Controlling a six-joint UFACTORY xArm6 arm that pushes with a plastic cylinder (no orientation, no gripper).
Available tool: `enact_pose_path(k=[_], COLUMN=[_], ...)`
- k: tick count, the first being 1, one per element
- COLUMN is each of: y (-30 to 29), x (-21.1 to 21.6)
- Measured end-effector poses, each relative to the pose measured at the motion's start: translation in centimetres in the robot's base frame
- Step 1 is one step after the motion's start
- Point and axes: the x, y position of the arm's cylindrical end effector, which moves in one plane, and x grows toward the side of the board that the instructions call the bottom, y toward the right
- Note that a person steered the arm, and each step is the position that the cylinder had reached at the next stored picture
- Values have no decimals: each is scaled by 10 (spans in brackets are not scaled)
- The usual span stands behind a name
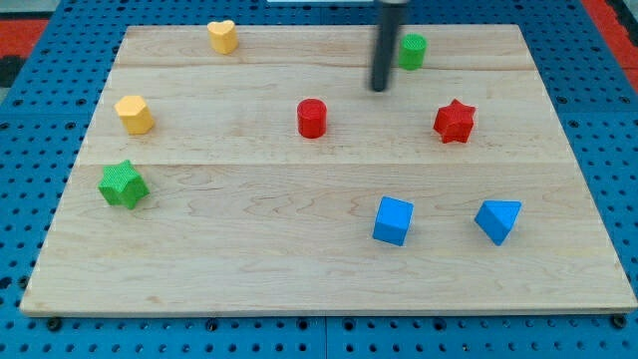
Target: Drag the yellow hexagon towards the red circle
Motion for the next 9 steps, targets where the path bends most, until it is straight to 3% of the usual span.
enact_pose_path(k=[2,3,4,7,8,9], y=[-298,-317,-289,-225,-255,-233], x=[-10,40,80,60,32,26])
